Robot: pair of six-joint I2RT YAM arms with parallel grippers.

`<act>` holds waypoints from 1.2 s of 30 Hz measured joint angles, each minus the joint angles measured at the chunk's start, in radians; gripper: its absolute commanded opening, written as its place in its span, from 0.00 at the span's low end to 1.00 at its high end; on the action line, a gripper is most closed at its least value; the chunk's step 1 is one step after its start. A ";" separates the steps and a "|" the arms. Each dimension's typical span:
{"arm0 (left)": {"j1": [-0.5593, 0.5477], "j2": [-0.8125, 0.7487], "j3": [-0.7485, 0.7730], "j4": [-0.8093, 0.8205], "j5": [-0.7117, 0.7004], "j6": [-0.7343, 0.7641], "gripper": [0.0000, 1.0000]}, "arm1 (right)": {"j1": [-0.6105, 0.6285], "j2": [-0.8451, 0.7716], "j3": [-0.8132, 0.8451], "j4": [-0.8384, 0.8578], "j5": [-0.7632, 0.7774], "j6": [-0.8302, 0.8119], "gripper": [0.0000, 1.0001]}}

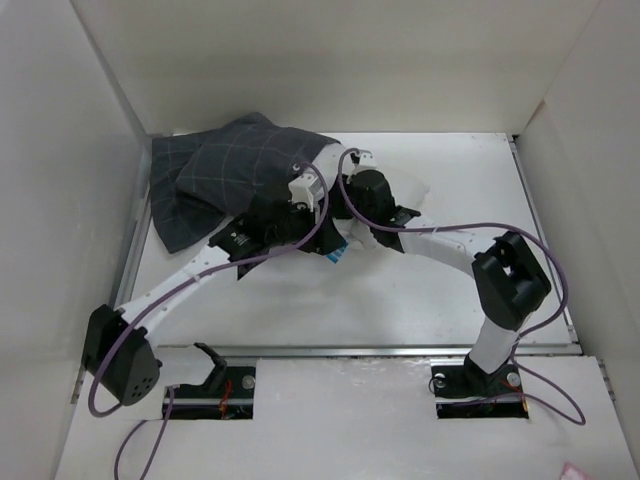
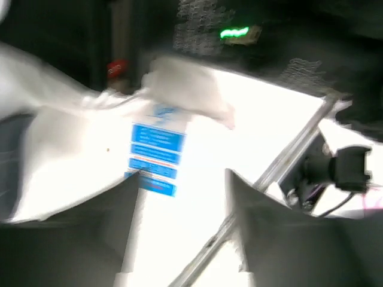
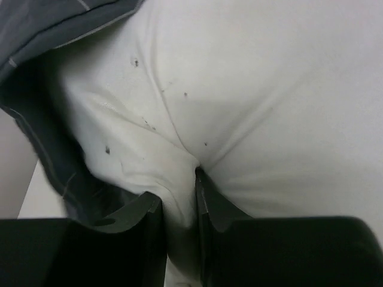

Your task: Put the pillow into the pillowcase

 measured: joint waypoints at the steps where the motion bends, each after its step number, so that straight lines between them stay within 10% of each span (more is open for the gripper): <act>1: -0.006 -0.022 0.002 -0.005 -0.003 0.000 0.68 | -0.001 0.003 -0.012 0.018 -0.029 0.000 0.33; 6: -0.022 -0.082 0.062 -0.100 -0.088 -0.019 0.73 | -0.005 -0.010 -0.063 0.071 -0.119 -0.022 0.76; 12: -0.021 -0.139 0.185 -0.247 -0.414 -0.073 0.73 | -0.043 -0.147 -0.091 0.048 -0.196 -0.146 0.99; 24: -0.013 0.210 0.377 -0.322 -0.766 -0.068 0.82 | -0.143 -0.153 0.051 -0.220 -0.224 -0.708 0.99; 36: 0.049 0.397 0.481 -0.462 -0.981 -0.137 0.62 | -0.179 0.031 0.167 -0.269 -0.462 -0.912 0.99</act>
